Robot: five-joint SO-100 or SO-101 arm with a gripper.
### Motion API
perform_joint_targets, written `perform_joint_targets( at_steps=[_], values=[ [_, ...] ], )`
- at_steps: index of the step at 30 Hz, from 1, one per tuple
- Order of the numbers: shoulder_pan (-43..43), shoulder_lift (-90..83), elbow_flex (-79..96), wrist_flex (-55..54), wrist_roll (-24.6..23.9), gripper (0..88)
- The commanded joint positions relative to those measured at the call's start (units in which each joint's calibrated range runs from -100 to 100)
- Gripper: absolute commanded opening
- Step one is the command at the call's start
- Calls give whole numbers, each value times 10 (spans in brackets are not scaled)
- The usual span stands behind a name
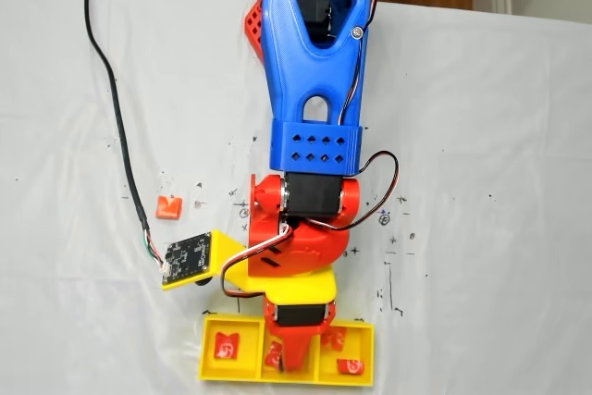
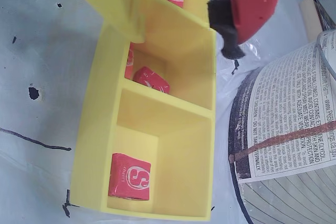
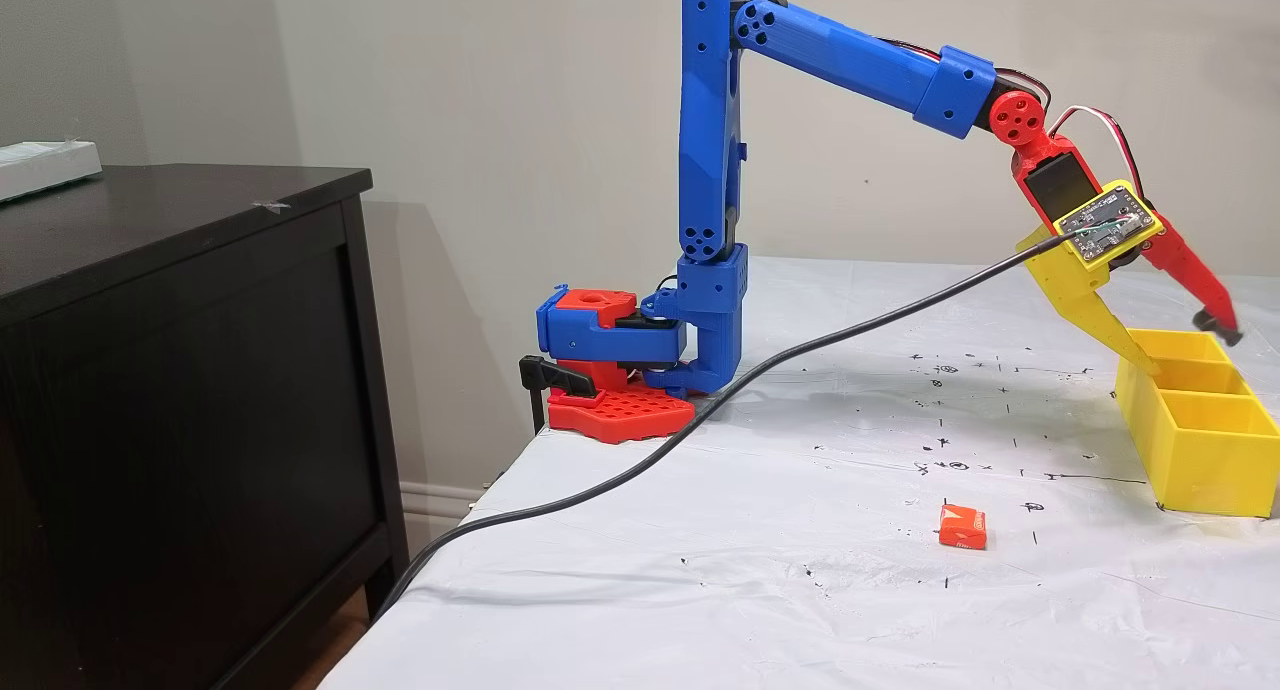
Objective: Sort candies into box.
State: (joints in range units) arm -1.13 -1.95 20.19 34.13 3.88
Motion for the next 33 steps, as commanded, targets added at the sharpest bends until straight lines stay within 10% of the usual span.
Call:
perform_joint_targets(
  at_steps=[1, 33],
  values=[
    [14, -71, -44, 28, 0, 32],
    [303, -48, -52, 307, 234, 28]
  ],
)
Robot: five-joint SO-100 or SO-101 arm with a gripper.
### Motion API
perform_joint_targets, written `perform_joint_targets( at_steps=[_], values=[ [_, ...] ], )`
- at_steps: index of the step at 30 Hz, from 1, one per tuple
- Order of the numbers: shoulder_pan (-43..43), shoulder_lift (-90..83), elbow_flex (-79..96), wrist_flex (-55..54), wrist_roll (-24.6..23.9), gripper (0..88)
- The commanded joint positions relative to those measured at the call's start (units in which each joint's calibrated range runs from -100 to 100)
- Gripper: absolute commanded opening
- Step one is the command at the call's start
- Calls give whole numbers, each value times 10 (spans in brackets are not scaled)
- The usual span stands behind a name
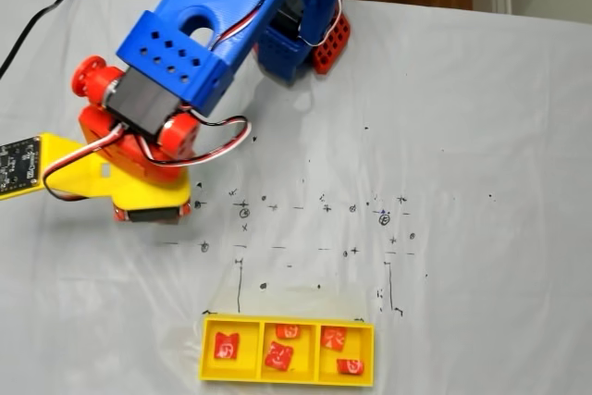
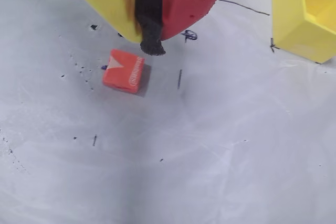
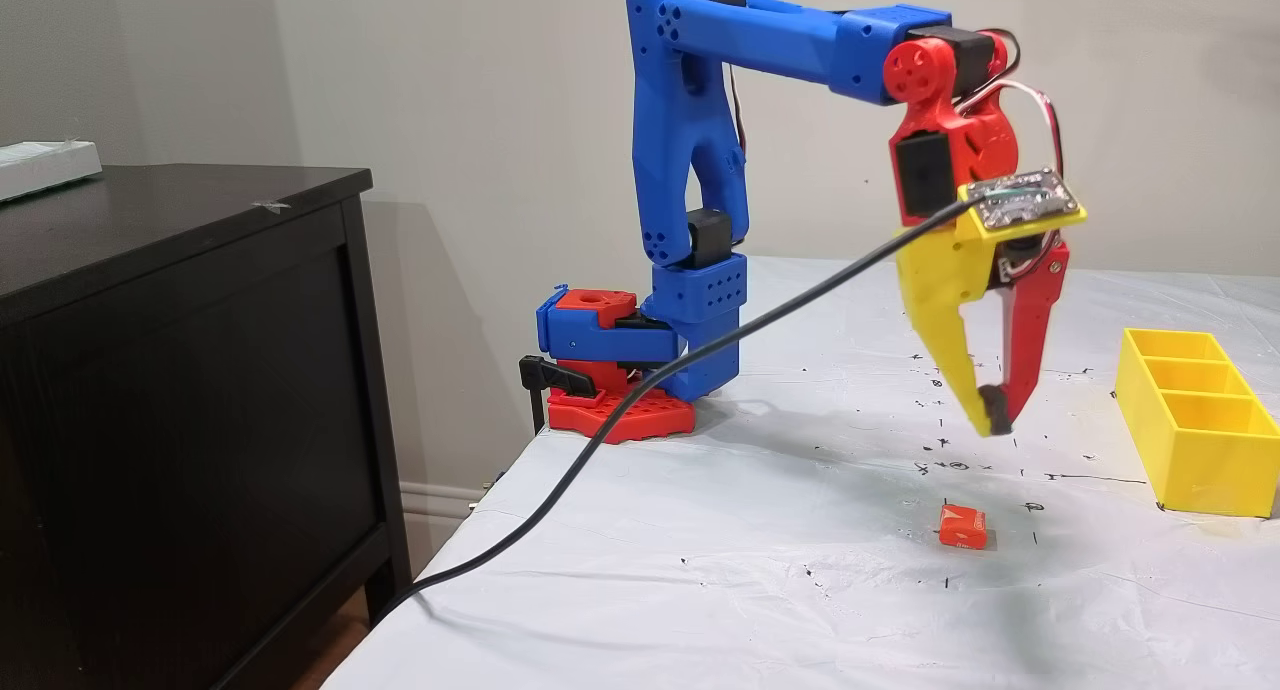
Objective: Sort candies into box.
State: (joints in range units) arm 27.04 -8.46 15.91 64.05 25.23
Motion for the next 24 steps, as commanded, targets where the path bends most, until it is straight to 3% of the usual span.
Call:
perform_joint_targets(
  at_steps=[1, 7, 14, 24],
  values=[
    [23, 26, -9, 8, 25, 28],
    [27, 56, -5, 1, 30, 33],
    [24, 117, -43, 14, 31, 228],
    [23, 152, -79, 32, 33, 292]
  ],
)
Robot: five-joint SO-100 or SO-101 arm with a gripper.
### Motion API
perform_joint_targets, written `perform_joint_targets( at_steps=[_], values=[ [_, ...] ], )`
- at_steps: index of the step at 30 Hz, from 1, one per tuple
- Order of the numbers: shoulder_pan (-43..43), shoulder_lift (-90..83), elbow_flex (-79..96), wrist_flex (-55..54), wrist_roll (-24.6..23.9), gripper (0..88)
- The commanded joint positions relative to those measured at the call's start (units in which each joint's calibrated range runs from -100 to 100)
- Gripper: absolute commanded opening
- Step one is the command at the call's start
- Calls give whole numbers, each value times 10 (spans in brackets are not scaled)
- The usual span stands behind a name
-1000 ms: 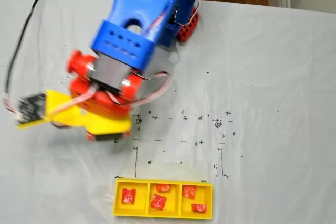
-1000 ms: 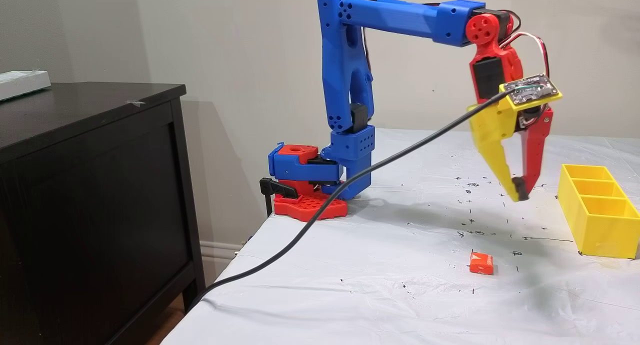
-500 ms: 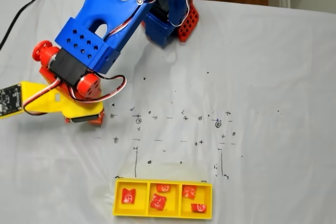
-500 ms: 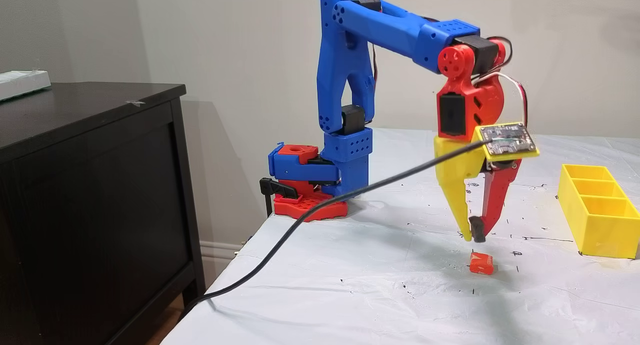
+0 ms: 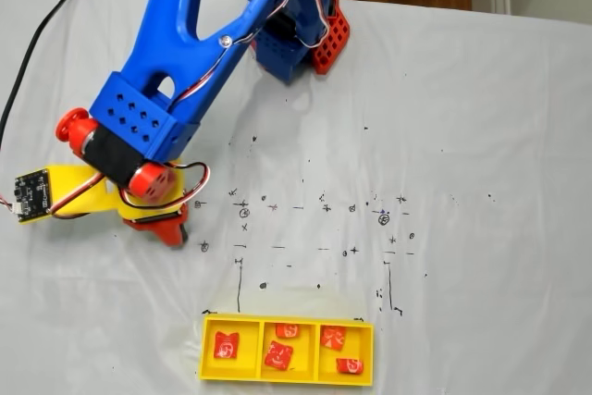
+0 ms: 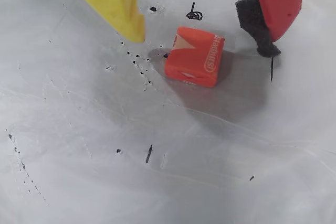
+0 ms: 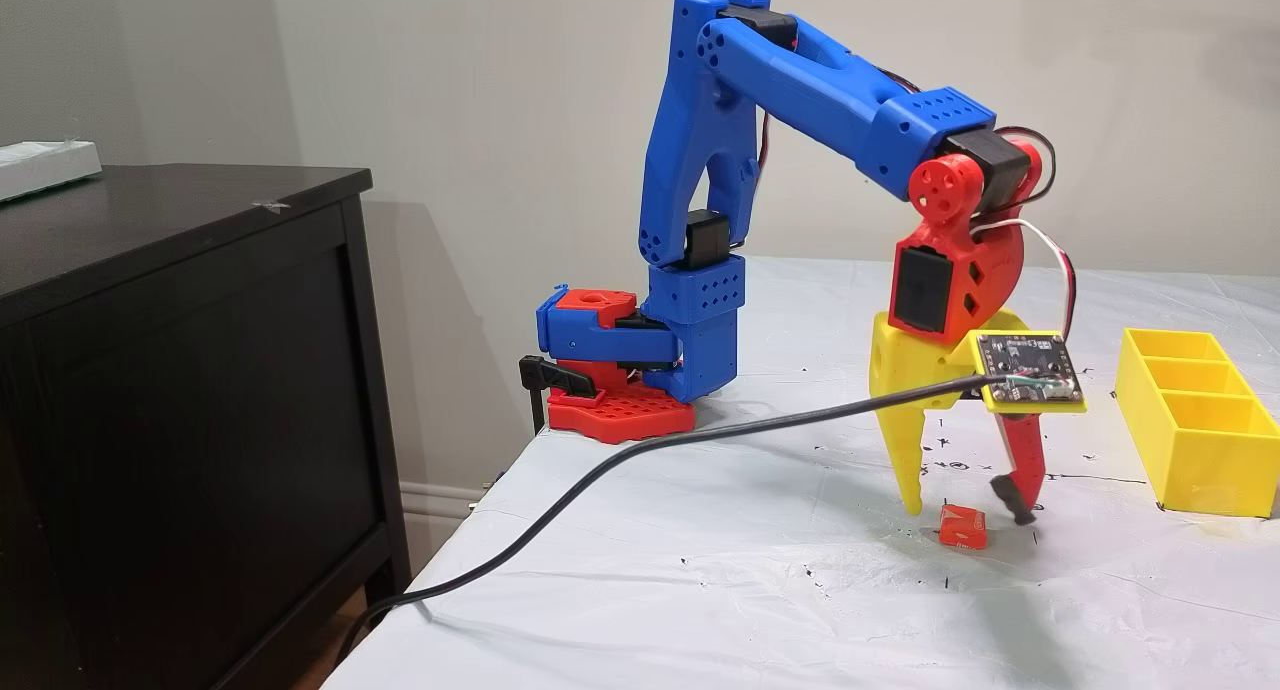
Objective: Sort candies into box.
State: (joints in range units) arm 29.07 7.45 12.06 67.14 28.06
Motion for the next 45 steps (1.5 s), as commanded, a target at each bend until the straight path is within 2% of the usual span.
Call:
perform_joint_targets(
  at_steps=[1, 14, 16, 18, 33, 36, 38, 45],
  values=[
    [3, -6, -41, 1, 5, 289],
    [12, 34, -60, 2, 14, 248],
    [12, 40, -60, 0, 13, 207],
    [12, 44, -60, 0, 14, 92],
    [6, 5, -56, 6, 9, 55],
    [-8, -42, -52, 4, 0, 50],
    [-42, -101, -41, -26, -19, 2],
    [-122, -173, -47, -36, -88, 2]
  ],
)
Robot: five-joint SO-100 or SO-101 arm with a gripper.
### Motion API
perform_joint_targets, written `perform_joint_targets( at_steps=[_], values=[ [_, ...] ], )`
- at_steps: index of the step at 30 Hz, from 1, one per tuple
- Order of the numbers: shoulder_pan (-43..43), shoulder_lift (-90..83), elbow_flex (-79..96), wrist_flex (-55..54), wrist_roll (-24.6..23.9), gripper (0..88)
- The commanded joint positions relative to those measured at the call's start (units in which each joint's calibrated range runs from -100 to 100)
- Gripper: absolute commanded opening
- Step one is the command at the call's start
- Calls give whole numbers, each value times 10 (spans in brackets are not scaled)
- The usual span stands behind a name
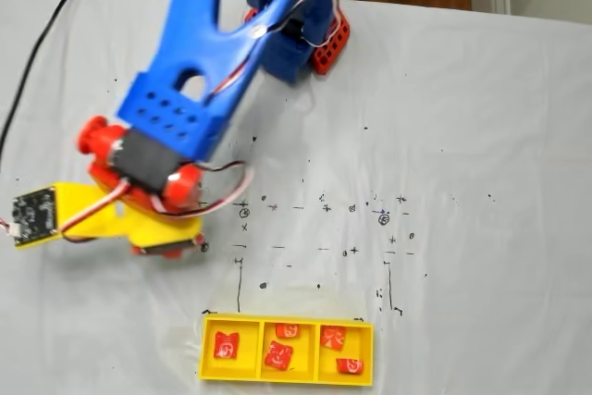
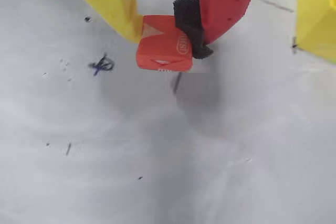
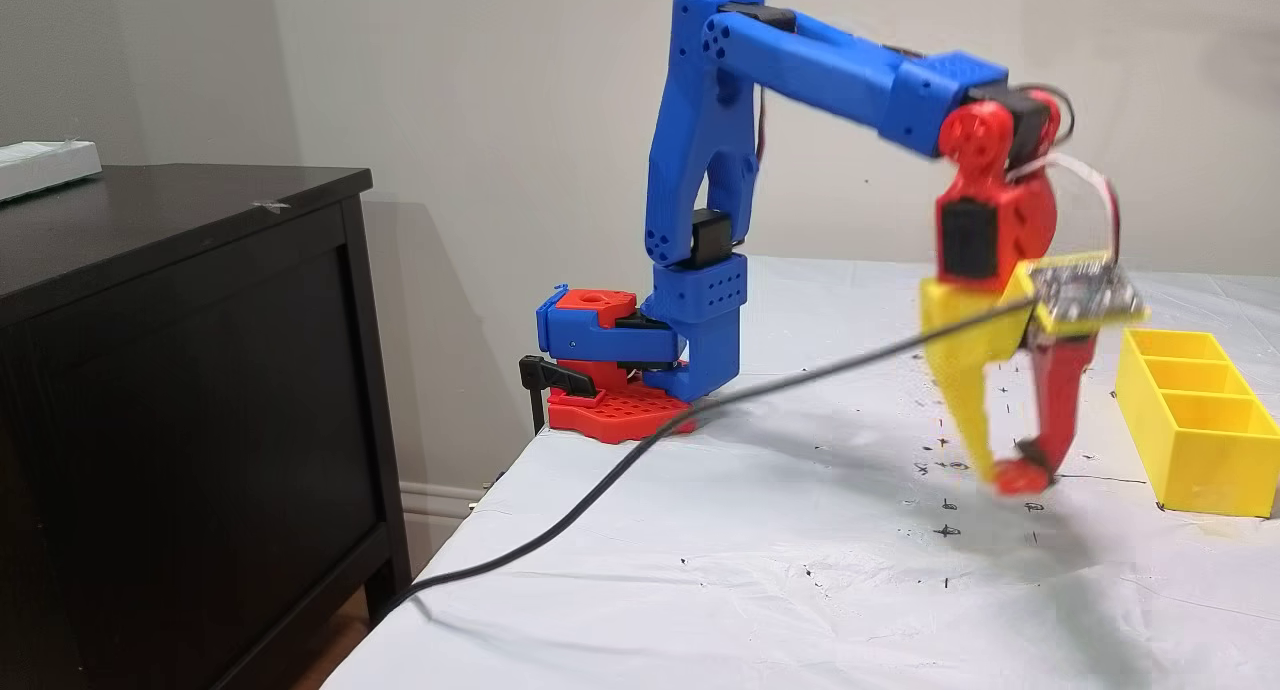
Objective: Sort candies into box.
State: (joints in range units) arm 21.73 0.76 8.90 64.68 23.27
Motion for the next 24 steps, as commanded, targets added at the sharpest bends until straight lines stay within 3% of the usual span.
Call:
perform_joint_targets(
  at_steps=[1, 10, 24],
  values=[
    [-61, -115, -16, -16, -51, 2],
    [-127, -134, -9, -123, -135, 2],
    [-143, 45, -137, -152, -170, 2]
  ],
)
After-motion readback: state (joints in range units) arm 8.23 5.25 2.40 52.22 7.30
